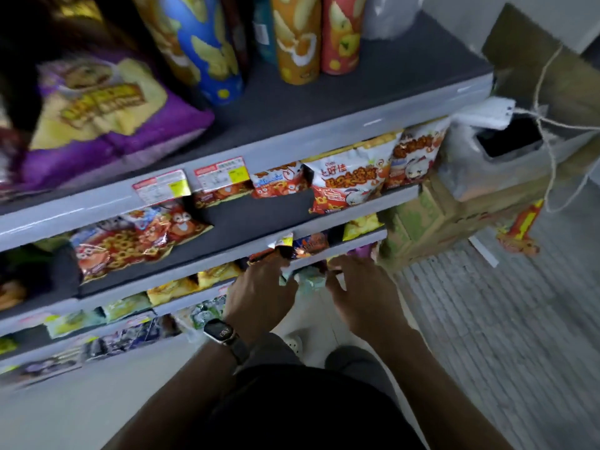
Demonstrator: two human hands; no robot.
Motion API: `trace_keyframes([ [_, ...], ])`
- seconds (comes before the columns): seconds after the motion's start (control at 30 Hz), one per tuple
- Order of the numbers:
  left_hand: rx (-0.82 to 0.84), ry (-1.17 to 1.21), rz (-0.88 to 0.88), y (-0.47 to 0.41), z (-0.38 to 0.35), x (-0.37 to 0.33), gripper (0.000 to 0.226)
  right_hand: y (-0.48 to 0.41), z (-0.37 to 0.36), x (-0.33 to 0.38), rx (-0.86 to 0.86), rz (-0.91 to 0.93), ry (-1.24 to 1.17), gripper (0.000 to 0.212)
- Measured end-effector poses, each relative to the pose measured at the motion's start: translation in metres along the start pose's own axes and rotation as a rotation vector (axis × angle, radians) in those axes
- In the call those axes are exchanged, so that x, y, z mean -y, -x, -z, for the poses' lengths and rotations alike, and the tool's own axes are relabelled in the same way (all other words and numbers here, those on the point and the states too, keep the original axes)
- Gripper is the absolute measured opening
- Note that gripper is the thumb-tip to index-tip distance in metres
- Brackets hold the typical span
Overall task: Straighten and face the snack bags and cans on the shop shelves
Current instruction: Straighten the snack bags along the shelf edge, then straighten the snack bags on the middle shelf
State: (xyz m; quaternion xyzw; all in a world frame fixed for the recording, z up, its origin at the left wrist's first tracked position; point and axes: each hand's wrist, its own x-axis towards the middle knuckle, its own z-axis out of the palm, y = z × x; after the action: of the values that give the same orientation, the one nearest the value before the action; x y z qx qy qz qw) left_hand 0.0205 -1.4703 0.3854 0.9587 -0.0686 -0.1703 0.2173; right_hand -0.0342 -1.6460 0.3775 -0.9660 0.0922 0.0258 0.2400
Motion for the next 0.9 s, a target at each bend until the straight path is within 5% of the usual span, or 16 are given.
trace_keyframes([
  [0.53, -0.296, 0.125, 0.56, 0.086, 0.028, 0.11, 0.039, -0.029, -0.074, 0.113, 0.243, 0.501, 0.089, 0.025],
  [0.73, -0.35, 0.214, 0.647, 0.063, 0.047, 0.175, 0.036, -0.072, -0.114, 0.161, 0.26, 0.452, 0.058, 0.037],
  [0.9, -0.407, 0.245, 0.68, 0.036, 0.069, 0.227, 0.051, -0.107, -0.143, 0.195, 0.274, 0.241, -0.131, 0.059],
])
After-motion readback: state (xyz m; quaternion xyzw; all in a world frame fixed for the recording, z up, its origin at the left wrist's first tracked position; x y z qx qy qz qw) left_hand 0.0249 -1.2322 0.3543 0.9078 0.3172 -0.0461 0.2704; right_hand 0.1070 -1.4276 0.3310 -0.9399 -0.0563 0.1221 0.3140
